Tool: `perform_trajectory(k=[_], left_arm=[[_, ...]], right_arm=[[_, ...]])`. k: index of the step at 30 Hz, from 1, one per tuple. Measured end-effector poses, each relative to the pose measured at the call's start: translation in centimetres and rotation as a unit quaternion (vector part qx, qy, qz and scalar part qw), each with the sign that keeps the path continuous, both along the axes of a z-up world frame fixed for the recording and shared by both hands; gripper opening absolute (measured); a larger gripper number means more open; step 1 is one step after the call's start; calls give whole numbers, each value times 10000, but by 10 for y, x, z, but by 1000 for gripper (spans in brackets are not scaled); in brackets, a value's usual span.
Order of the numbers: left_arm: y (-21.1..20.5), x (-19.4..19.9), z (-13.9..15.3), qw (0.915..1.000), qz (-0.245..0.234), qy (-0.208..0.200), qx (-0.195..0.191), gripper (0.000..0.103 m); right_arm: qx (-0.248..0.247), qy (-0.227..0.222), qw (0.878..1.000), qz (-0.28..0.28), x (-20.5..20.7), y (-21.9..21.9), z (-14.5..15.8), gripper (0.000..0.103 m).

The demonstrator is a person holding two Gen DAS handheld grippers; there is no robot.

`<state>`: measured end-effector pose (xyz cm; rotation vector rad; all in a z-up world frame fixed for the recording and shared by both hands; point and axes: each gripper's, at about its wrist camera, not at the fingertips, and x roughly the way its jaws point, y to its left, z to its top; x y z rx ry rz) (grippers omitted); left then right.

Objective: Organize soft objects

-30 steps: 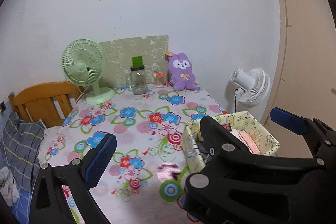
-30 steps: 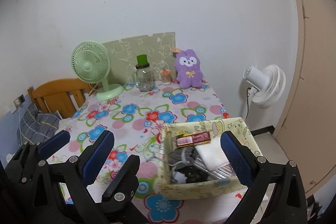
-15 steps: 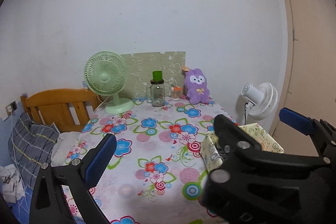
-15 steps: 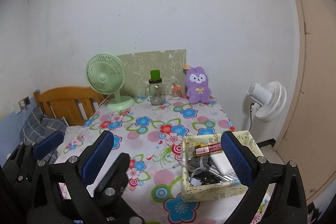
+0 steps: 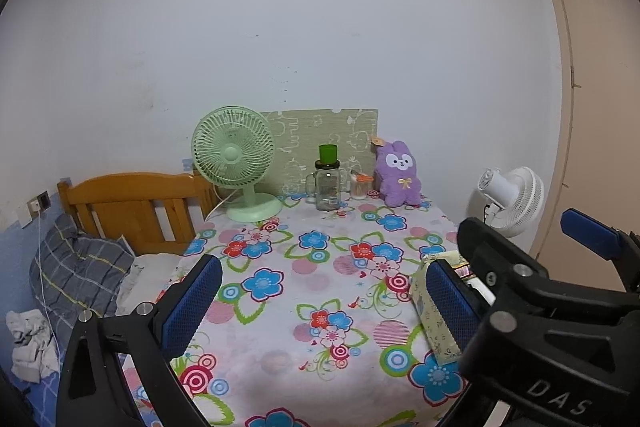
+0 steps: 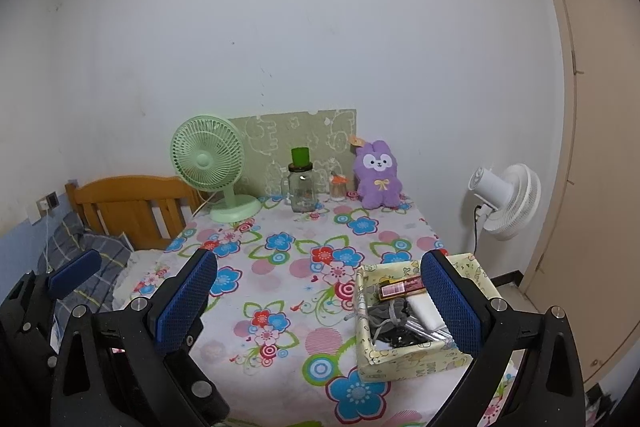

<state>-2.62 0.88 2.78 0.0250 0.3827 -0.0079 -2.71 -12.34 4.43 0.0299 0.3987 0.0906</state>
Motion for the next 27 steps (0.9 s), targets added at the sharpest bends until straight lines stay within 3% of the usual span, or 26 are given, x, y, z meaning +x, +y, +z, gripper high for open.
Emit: perform_trajectory(k=[27], left_arm=[[0,5,-1,9998,185,3,-34,103]], right_arm=[[55,-12,9999,-120,8,-14,-1,103]])
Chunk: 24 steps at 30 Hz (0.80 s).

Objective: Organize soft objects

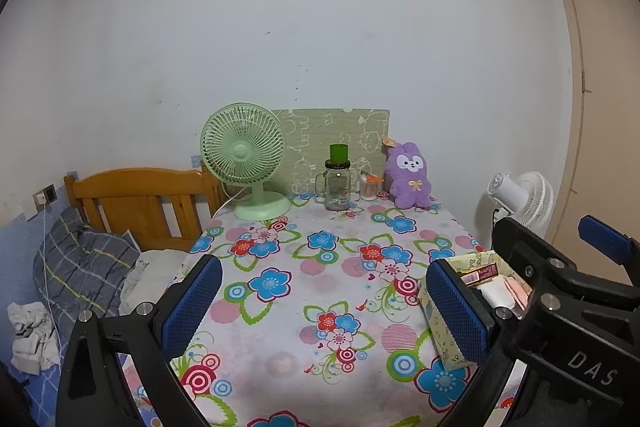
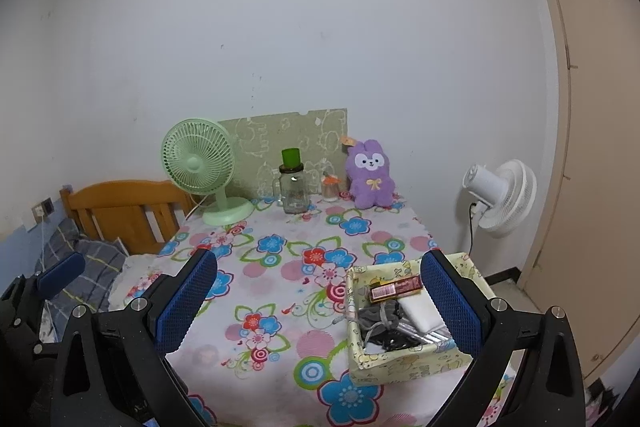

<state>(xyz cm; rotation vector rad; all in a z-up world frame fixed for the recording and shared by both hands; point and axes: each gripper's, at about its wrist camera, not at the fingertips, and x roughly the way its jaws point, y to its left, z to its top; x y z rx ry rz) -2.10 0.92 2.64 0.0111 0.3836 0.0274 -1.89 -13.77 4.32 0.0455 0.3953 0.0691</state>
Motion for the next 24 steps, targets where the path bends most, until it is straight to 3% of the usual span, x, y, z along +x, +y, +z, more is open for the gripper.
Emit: perform_trajectory(k=[24], left_arm=[[1,3,-4,10000,17,36,-41,103]], right_arm=[[-1,7,10000,-37,0,-1,-2,103]])
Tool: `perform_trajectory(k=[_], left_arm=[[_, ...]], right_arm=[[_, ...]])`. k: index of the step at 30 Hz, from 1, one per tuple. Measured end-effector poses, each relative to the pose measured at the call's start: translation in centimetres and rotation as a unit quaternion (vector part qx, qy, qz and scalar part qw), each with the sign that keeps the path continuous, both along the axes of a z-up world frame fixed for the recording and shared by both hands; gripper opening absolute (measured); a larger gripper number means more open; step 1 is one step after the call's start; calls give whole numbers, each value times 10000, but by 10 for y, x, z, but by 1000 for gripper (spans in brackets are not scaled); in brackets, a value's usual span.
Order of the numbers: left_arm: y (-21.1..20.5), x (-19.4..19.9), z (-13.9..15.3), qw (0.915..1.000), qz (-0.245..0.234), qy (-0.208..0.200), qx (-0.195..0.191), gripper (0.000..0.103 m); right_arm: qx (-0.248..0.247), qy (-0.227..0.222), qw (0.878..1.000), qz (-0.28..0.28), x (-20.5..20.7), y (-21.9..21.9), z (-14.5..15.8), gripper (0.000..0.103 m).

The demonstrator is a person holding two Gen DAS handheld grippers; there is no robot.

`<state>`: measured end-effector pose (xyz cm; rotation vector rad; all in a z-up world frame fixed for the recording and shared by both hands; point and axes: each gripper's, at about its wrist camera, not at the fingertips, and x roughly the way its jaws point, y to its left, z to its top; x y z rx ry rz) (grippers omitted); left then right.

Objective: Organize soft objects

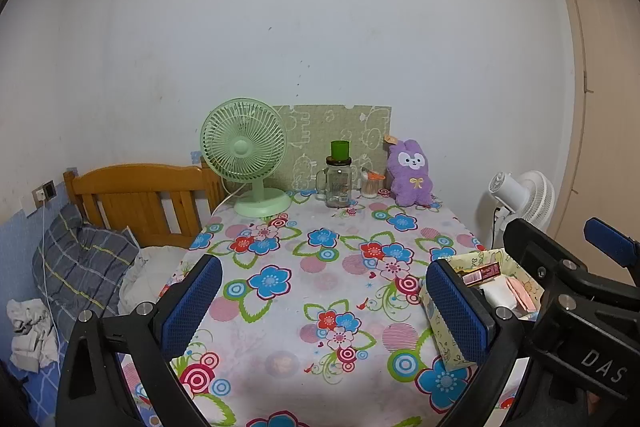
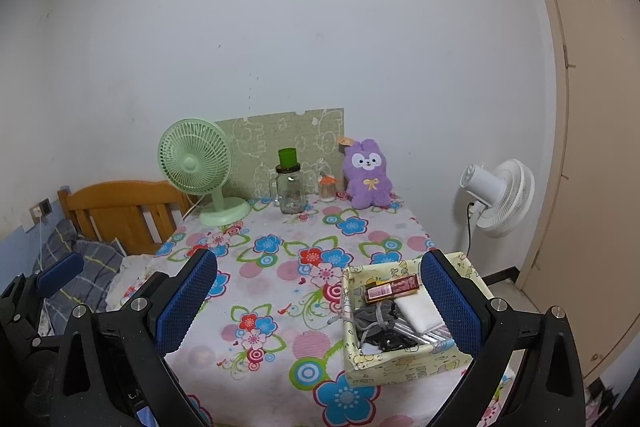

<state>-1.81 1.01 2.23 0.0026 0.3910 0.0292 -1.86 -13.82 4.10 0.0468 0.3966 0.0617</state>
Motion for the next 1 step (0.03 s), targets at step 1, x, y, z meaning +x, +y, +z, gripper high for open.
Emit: perform_trajectory(k=[1], left_arm=[[1,1,-1,10000,2,6,-8,103]], right_arm=[[-1,-2,10000,1,0,0,0,103]])
